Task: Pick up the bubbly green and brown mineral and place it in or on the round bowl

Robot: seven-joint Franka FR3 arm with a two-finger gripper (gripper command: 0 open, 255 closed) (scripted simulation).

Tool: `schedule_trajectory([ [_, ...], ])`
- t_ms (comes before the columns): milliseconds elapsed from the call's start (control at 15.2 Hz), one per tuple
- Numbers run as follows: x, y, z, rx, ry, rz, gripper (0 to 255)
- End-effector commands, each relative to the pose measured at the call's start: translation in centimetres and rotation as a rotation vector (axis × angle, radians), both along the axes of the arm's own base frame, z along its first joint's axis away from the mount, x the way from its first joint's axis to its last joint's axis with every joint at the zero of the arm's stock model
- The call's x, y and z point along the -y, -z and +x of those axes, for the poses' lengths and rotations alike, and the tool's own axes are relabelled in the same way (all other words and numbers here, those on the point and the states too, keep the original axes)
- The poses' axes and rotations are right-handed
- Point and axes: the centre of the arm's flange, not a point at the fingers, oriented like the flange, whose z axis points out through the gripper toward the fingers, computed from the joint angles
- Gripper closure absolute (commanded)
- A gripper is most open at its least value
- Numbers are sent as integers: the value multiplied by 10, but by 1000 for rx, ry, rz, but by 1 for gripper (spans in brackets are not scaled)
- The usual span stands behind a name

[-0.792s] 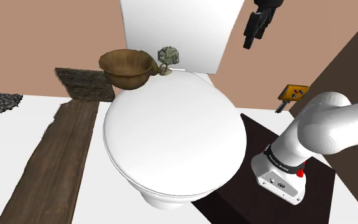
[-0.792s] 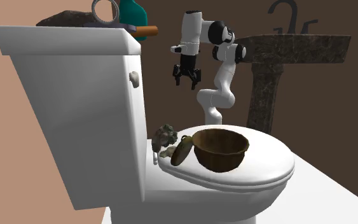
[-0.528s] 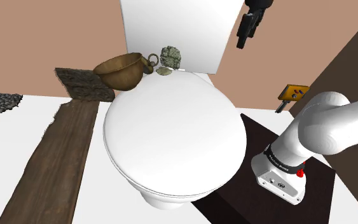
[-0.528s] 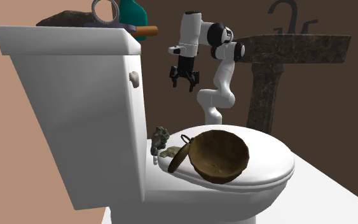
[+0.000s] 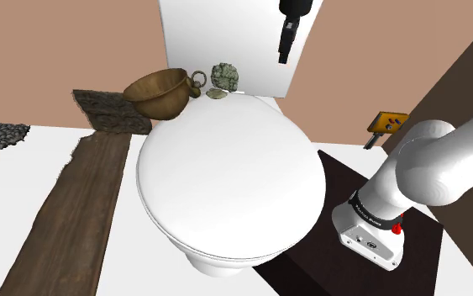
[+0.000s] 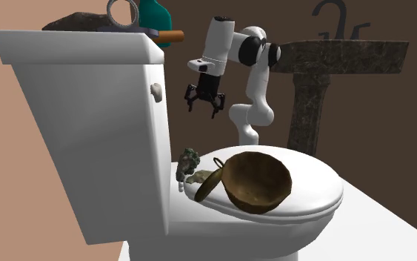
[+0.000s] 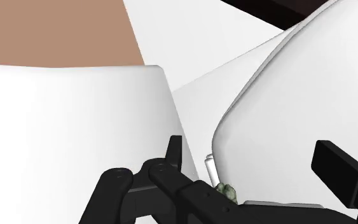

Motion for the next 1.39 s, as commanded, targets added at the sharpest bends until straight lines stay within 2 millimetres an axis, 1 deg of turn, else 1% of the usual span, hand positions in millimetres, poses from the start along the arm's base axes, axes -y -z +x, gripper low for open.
schedule_trajectory([
  [0, -14, 9, 20, 0, -86, -26, 0],
  [396, -60, 34, 74, 0, -331, -101, 0],
  [792, -115, 64, 115, -1, -577, -176, 0],
  [858, -119, 66, 117, -1, -593, -181, 0],
  [1254, -108, 95, 125, -1, -593, -181, 0],
  [1320, -105, 102, 127, -1, -593, -181, 0],
])
